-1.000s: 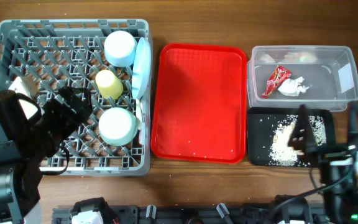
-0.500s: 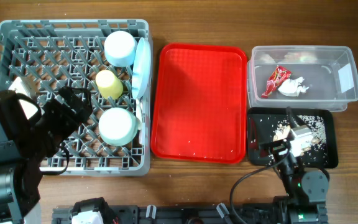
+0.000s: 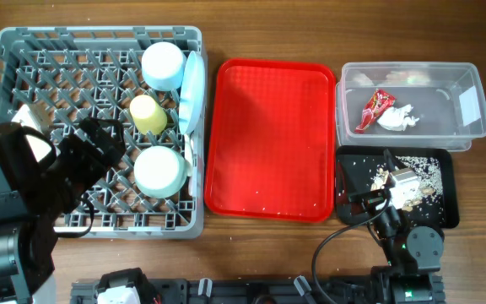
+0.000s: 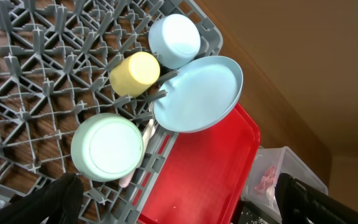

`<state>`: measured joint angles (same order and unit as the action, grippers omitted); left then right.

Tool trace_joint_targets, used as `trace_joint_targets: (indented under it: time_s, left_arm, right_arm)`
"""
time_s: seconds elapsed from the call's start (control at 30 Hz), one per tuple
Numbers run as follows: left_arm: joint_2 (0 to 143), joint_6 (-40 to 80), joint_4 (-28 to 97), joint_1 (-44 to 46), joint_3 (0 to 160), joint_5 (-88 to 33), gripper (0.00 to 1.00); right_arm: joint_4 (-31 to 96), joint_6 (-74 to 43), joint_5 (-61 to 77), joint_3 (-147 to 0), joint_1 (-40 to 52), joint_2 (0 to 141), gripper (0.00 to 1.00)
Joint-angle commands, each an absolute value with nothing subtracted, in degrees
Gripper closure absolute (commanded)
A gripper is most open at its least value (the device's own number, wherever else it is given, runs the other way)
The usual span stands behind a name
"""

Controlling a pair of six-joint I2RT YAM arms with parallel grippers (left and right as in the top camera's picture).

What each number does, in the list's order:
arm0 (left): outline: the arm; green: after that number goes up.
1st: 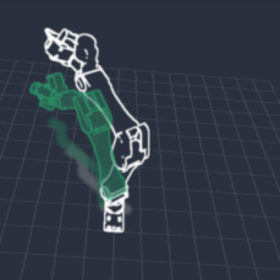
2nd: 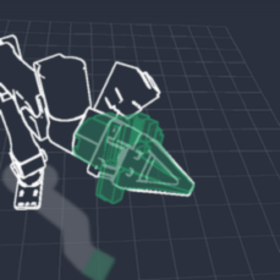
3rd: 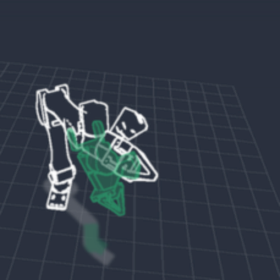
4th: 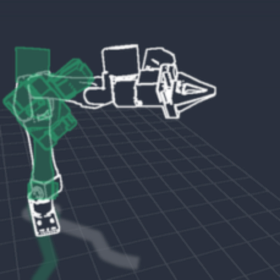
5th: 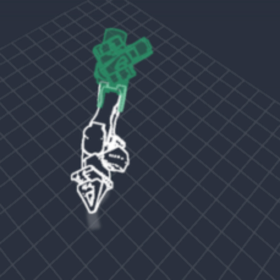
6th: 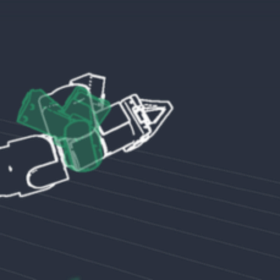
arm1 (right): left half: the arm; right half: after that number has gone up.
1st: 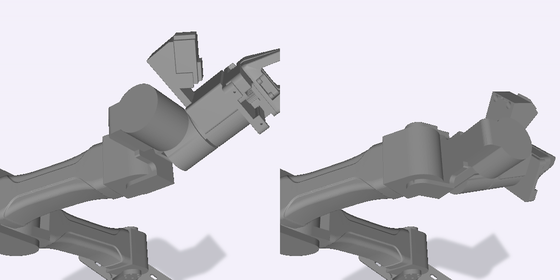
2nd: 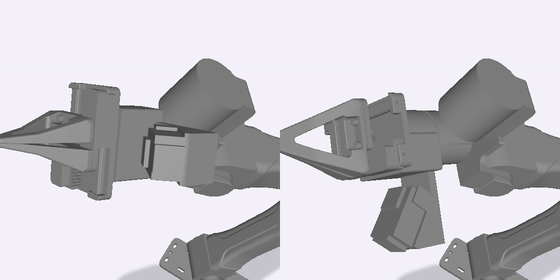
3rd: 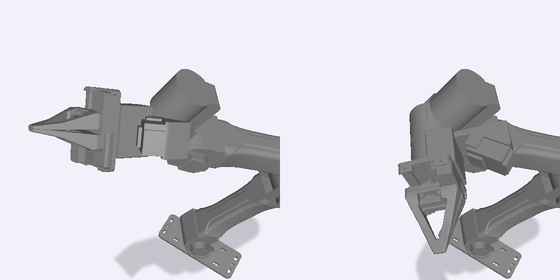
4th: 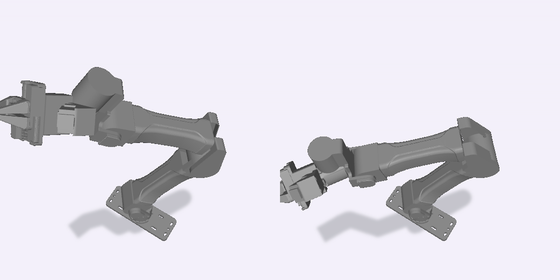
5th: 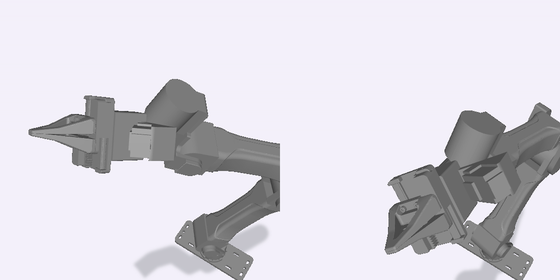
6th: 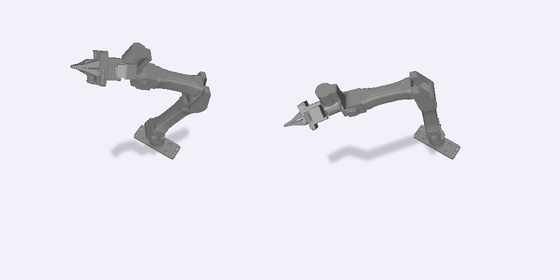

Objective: Sort waste into correct bins and load items into the dishwasher rack

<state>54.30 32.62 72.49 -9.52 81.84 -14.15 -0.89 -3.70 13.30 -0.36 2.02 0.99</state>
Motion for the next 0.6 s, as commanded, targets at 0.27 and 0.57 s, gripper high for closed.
trace_joint_targets:
  time_s: [0.27,0.57]
  left_arm:
    - [54.0,31.7,72.3,-10.0,81.8,-13.4,0.0]
    - [49.5,31.7,74.5,-10.0,81.3,-13.4,0.0]
  right_arm:
    - [-1.2,-3.2,14.1,-0.3,2.3,0.3,0.0]
    - [-1.2,-3.2,14.0,-0.3,2.3,0.4,0.0]
